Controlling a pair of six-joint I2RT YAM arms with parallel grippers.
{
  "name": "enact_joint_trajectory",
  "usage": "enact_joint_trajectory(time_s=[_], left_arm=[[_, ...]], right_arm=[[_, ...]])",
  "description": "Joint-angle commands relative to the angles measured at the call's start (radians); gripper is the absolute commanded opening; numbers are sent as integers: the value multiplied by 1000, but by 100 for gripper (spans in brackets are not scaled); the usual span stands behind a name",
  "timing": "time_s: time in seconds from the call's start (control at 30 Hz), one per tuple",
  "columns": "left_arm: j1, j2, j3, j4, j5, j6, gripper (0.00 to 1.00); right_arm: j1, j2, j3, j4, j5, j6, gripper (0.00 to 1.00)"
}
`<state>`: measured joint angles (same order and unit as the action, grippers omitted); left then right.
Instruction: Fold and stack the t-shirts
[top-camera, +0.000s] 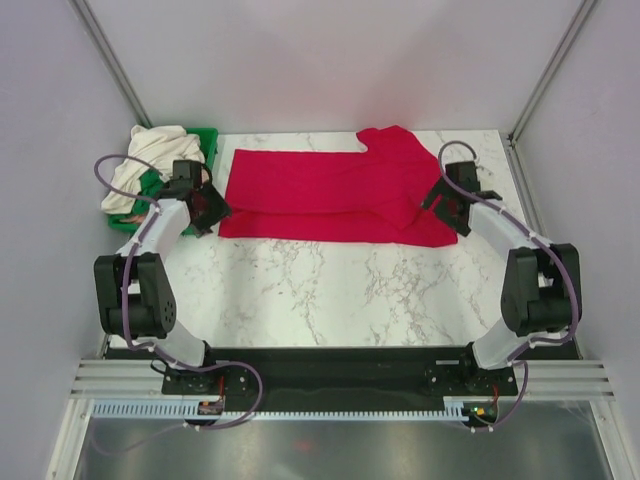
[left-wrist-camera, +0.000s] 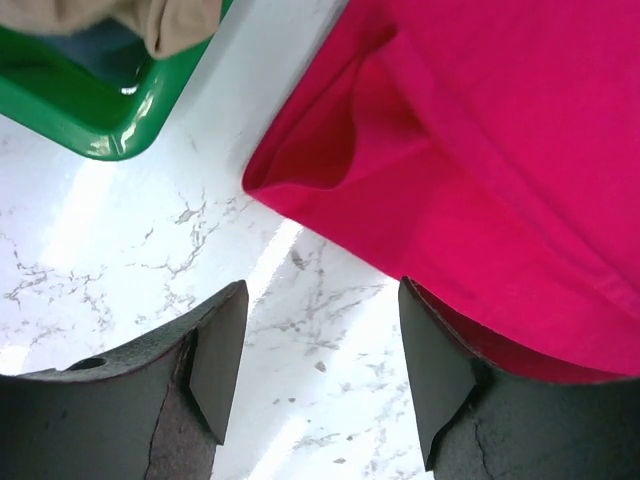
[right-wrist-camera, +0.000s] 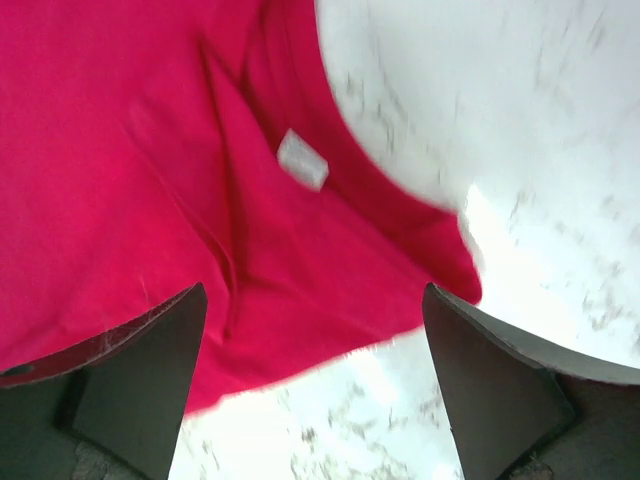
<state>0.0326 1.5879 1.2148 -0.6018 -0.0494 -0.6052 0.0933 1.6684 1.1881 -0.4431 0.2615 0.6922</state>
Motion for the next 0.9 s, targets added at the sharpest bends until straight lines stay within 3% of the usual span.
enact_joint_trajectory(time_s=[0.0,0.2,0.53,0.67,0.7,0.8,0.83,0.87], left_arm=[[7,33,-96,120,22,-25,69],[13,109,-138,211,45,-53,69],[15,217,-72,243,8,-57,67],[18,274,-40,244,-4,-54,60],[18,282,-31,243,-9,-54,53],[20,305,3,243,-23,-48,34],[20,307,14,241,-27,-48,25],[20,308,18,241,-20,-48,6]], right_arm=[[-3,-58,-143,145,-125,46,96],[-7,-67,-226,162,-117,46,92],[-58,-38,-292,225,-116,36,88],[-78,10,-271,251,-131,33,82],[-81,20,-268,263,-140,27,79],[-89,31,-260,282,-160,20,58],[-89,30,-259,287,-163,14,44],[-89,28,-257,294,-172,10,38]])
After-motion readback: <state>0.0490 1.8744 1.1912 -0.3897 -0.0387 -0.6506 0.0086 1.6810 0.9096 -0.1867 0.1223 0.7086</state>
